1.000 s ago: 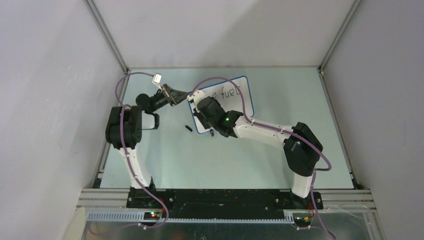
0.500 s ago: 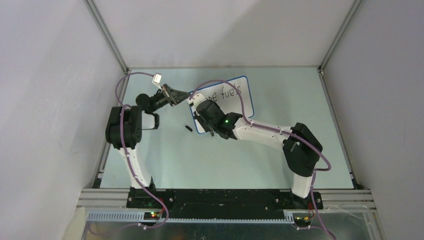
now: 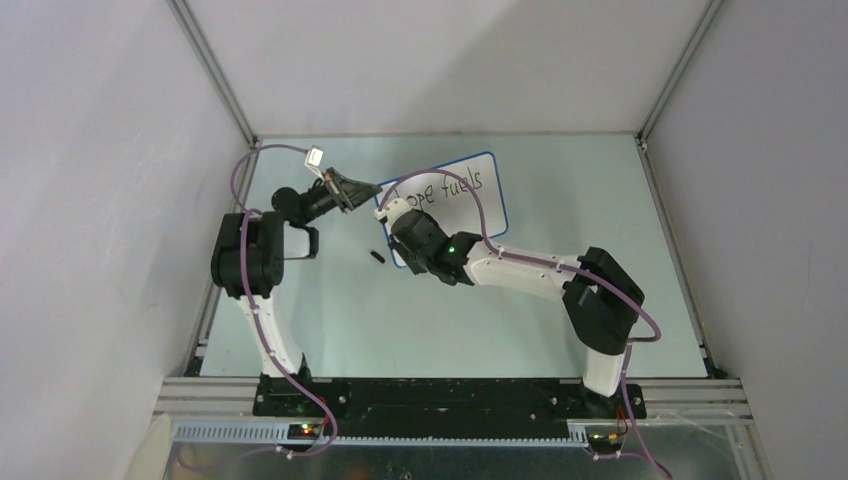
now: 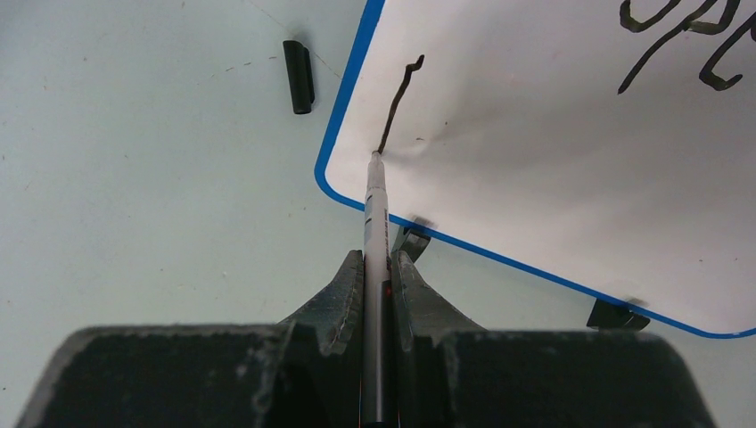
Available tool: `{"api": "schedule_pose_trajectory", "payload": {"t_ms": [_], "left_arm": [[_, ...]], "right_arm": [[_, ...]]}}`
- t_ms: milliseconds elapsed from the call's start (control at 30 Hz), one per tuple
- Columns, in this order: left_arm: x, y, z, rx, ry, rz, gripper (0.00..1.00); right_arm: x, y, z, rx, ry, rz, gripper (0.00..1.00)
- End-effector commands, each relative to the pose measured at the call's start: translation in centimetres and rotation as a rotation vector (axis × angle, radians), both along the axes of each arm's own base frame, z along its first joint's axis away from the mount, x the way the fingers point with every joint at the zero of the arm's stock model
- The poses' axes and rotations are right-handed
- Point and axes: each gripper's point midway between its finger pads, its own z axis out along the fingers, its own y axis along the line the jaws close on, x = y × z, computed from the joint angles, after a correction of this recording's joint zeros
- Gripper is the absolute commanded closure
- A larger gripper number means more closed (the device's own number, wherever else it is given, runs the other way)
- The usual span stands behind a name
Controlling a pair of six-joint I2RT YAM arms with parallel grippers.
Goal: Write a sentence on the whiteboard
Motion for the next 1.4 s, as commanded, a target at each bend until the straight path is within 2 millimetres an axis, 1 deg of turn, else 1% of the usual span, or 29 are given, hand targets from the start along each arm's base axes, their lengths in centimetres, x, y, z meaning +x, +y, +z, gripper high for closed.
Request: {"api": "schedule_pose_trajectory", "payload": {"t_ms": [0,367,433,867,1033,1367], "left_arm": [[-0.5,-0.4,1.0,0.013,-0.071,-0.03,1.0],[-0.5,-0.4,1.0,0.013,-0.072,-0.031,1.0],[-0.5,-0.4,1.0,0.013,-0.07,-0.031,1.0],[-0.5,-0.4,1.0,0.012,-0.069,-0.03,1.0],[-0.5,-0.4,1.0,0.013,-0.07,-0.031,1.0],[-0.5,-0.4,1.0,0.012,-0.07,-0.031,1.0]], "right_arm": [[0.4,0.2,2.5,0.051,-0.05,-0.016,1.0],[1.4,0.3,3.4,0.07,-0.064,-0.015,1.0],[1.5,0.5,3.8,0.076,-0.069,-0.012,1.0],[2.3,1.1,4.8,0.084,-0.078,-0.011,1.0],[2.6,1.0,4.9,0.081,-0.078,-0.018,1.0],[2.8,0.0,4.3,0.062,-0.07,-0.035,1.0]]}}
